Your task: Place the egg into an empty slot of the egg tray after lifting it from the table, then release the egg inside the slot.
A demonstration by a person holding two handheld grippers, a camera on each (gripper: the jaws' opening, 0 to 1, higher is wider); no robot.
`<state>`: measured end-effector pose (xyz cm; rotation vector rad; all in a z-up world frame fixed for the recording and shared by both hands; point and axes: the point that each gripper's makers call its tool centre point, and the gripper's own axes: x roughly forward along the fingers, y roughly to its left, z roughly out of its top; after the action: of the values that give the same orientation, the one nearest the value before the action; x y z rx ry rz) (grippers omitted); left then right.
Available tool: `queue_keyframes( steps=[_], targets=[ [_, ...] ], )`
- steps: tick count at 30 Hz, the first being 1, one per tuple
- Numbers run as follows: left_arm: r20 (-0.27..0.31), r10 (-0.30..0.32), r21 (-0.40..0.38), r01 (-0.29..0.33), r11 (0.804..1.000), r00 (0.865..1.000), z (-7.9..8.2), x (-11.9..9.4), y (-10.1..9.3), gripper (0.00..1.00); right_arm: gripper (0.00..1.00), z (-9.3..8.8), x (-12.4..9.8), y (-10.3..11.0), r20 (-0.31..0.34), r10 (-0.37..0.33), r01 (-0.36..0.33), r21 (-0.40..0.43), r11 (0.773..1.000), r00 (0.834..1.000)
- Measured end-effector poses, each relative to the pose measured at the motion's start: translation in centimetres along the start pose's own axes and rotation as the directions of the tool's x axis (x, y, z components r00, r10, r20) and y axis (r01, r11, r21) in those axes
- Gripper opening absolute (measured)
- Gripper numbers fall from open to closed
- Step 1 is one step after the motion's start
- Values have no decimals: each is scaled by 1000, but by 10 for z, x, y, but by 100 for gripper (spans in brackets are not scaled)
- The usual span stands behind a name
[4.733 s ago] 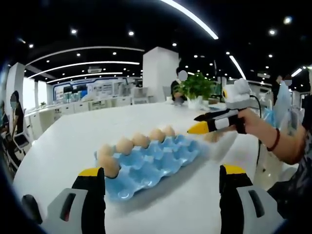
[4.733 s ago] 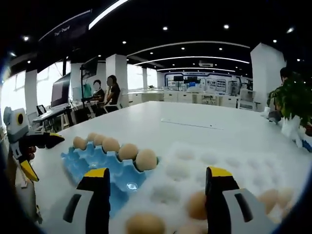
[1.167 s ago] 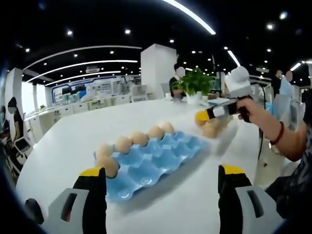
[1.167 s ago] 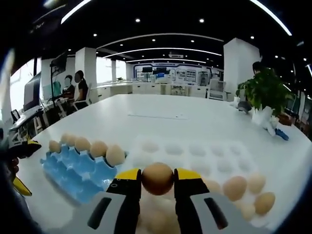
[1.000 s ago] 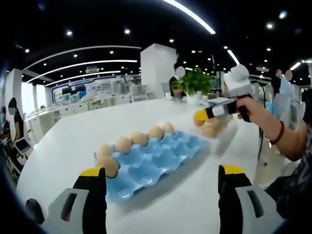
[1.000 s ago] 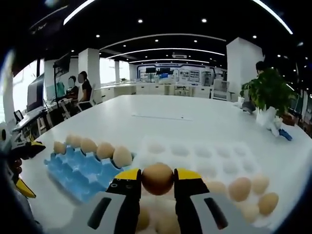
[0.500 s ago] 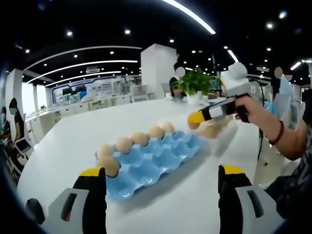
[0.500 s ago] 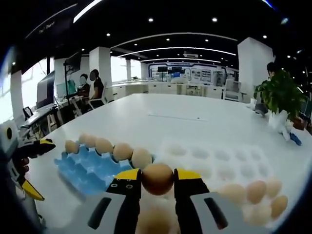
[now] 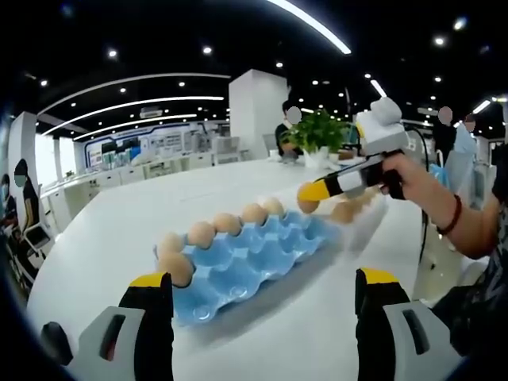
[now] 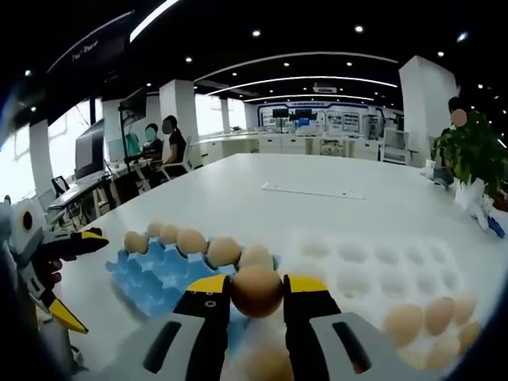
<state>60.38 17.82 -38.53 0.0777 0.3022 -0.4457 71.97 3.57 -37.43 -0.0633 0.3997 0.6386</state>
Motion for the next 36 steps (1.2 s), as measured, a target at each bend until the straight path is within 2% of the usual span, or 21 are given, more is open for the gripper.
queue_keyframes(
  steps=[6, 20, 36],
  targets=[
    [-1, 3, 7, -3, 1000, 1000, 0, -2, 0, 97, 27, 3, 4, 12, 15, 62, -62, 12, 998, 998],
    [2, -10, 11, 10, 1000, 1000, 0, -1, -3, 97, 27, 5, 16, 41, 36, 178, -177, -38, 984, 983],
    [-2, -3, 11, 3, 1000, 1000, -2, -4, -1, 97, 27, 6, 30, 72, 30, 250, -246, -91, 965, 968]
  ],
)
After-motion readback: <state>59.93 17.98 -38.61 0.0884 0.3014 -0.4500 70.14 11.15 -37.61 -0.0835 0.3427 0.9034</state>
